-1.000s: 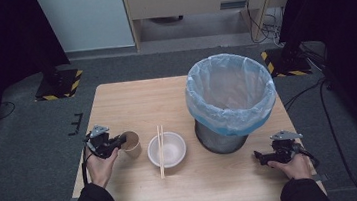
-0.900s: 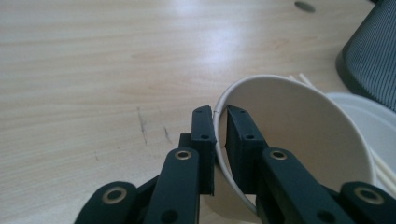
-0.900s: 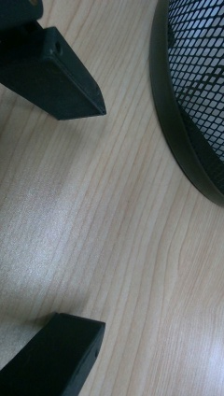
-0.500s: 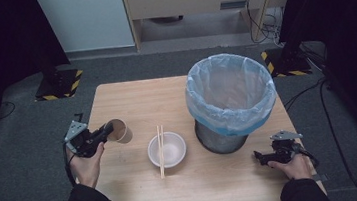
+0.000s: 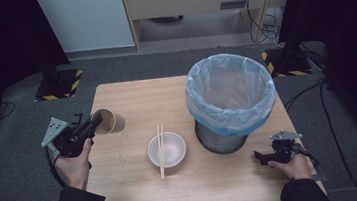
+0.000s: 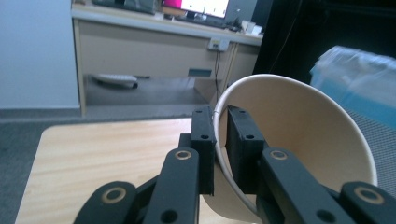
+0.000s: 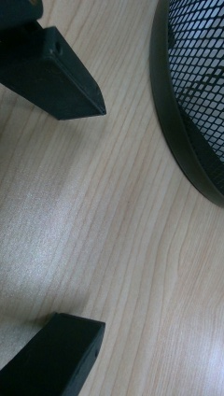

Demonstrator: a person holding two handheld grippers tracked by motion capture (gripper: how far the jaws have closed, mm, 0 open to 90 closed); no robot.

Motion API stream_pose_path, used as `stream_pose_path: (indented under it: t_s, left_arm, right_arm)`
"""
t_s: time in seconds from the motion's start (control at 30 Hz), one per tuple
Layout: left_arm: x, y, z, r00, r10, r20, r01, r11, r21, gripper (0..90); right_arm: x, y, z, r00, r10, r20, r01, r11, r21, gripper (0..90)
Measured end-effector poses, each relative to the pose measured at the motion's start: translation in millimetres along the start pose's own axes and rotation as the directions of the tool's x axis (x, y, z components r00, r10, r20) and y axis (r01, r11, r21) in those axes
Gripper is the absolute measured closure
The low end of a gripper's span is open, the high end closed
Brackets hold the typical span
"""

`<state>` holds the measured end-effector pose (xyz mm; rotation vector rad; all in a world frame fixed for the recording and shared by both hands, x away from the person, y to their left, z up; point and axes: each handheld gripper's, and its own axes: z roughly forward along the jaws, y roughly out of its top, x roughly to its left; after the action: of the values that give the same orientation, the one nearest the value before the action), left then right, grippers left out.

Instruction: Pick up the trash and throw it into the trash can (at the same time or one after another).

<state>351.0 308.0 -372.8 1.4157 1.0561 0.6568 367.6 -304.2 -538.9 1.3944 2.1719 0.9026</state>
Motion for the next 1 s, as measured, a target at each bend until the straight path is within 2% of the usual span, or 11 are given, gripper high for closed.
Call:
stream_pose_path:
  t_s: [0.23,0.4,0.43,0.6,0.67,0.77,1.0]
  left_arm:
    - [-17.6,14.4,-6.3,0.9983,0.041,0.043,-0.038,0.9980,-0.051,81.2]
    - [-32.6,24.0,-10.7,0.9945,0.074,0.074,-0.067,0.9934,-0.093,81.2]
    - [-36.5,26.0,-11.4,0.9932,0.073,0.090,-0.065,0.9933,-0.096,81.2]
    - [-49.5,33.8,-14.8,0.9879,0.100,0.118,-0.085,0.9887,-0.123,81.2]
    - [-54.7,37.0,-15.3,0.9856,0.099,0.137,-0.080,0.9874,-0.137,81.2]
    - [-61.2,41.6,-14.7,0.9813,0.119,0.151,-0.097,0.9849,-0.144,81.2]
    - [-72.5,56.4,-8.3,0.9764,0.131,0.172,-0.101,0.9801,-0.171,81.2]
  right_arm:
    - [0.0,0.0,0.0,1.0000,0.000,0.000,0.000,1.000,0.000,0.7]
    - [0.0,0.0,0.0,1.0000,0.000,0.000,0.000,1.000,0.000,0.6]
    - [0.0,0.0,0.0,1.0000,0.000,0.000,0.000,1.000,0.000,0.6]
    - [0.0,0.0,0.0,1.0000,0.000,0.000,0.000,1.000,0.000,0.6]
    - [0.0,0.0,0.0,1.0000,0.000,0.000,0.000,1.000,0.000,0.6]
    - [0.2,-0.2,-0.3,1.0000,-0.003,0.000,0.003,1.000,0.001,0.6]
    - [0.5,-0.3,-0.1,1.0000,-0.002,0.001,0.002,1.000,-0.001,0.6]
